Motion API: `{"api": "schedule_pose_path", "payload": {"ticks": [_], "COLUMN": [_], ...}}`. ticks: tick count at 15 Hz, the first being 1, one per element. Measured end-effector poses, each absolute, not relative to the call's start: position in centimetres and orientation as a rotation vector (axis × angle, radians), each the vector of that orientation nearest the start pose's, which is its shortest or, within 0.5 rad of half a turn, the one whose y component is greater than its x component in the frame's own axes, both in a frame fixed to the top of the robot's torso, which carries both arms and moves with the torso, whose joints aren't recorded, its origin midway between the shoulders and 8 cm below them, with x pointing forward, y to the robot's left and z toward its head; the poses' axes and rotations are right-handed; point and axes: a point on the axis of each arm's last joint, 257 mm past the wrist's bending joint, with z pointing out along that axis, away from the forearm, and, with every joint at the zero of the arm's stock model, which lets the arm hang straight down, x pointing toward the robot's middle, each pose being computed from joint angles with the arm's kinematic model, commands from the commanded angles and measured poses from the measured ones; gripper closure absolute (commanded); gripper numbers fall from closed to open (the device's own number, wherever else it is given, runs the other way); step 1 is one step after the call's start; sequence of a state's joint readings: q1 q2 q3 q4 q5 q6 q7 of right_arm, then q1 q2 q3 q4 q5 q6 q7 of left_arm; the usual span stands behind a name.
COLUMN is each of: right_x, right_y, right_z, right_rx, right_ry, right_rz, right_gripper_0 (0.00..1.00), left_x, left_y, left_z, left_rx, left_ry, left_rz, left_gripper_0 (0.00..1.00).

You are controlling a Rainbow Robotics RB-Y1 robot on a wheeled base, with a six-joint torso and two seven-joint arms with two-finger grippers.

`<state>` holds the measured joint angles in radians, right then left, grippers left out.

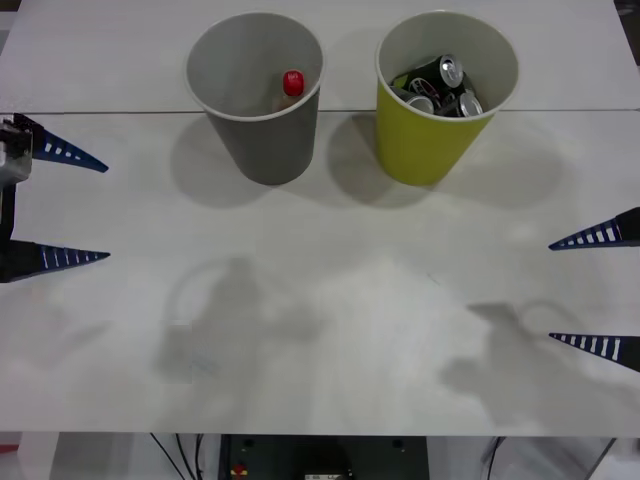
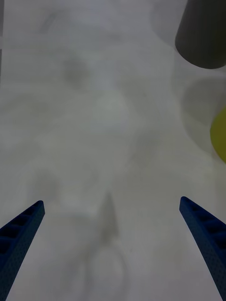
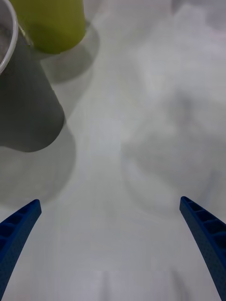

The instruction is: Put the can into the green bin and the plastic bottle into the gray bin

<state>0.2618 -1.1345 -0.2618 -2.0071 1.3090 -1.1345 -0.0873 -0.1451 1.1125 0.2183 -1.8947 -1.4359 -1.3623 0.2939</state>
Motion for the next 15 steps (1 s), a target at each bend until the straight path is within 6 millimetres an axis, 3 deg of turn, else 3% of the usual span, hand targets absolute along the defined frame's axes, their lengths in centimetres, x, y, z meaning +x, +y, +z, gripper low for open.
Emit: {"api": "schedule_pose_path", "payload": {"ticks": [10, 15], "right_x": [34.1, 34.1], "right_y": [-28.6, -28.6], "right_z": [-16.7, -16.7], "right_rx": [-1.634, -1.634], "right_ry": [1.596, 1.596], "right_rz": [0.209, 0.209], "right_gripper_0": [0.00, 0.00], "left_x": [36.2, 35.3], "left_y": [27.6, 27.0], "left_z": [-15.0, -15.5], "left_rx": [1.764, 1.777], "left_ry": [1.477, 1.447], "left_rz": [-0.129, -0.106], "left_gripper_0": [0.00, 0.00]}}
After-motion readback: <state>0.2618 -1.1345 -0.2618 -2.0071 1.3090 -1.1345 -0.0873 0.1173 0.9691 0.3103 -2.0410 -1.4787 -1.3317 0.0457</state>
